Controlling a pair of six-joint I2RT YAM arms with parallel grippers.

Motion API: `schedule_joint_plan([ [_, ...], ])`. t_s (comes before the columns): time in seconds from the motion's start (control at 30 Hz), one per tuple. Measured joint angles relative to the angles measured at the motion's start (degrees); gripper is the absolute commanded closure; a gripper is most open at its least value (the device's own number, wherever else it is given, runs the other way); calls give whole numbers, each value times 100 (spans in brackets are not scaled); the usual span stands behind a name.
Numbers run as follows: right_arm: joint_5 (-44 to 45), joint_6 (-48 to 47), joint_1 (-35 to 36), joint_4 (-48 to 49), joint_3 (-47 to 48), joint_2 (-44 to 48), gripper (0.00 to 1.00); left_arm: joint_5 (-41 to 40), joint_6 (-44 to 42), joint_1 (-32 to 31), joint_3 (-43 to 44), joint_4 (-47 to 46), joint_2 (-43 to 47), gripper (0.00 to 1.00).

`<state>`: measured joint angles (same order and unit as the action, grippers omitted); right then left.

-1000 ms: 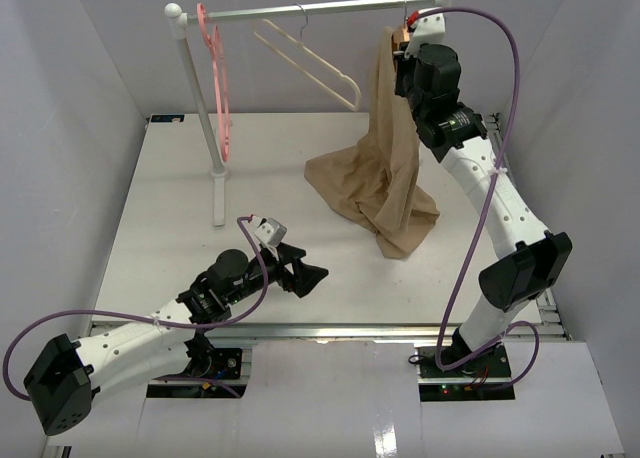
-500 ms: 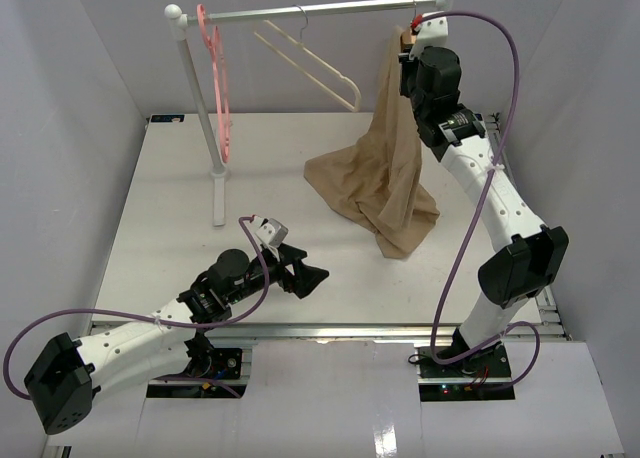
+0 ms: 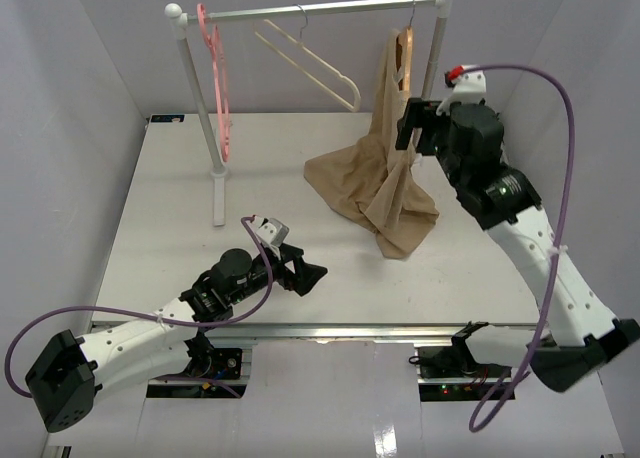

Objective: Place the t-shirt on the hanger
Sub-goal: Reset both arms

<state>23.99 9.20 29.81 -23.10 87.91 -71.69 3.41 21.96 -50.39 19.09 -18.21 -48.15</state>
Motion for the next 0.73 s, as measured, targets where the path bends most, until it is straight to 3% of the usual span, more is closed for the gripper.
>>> schedule_joint_plan([
  [0.4,-1376,780,774,690,-4882,3081,10,-149,-84,0,0,18,122,2],
  [0.57,-1864,866,788,938,-5902,4200,10,-163,-132,0,0,35,298,2],
  [0.73,-2105,832,788,1239,-6286,5068,10,-184,-171,0,0,16,499,2],
])
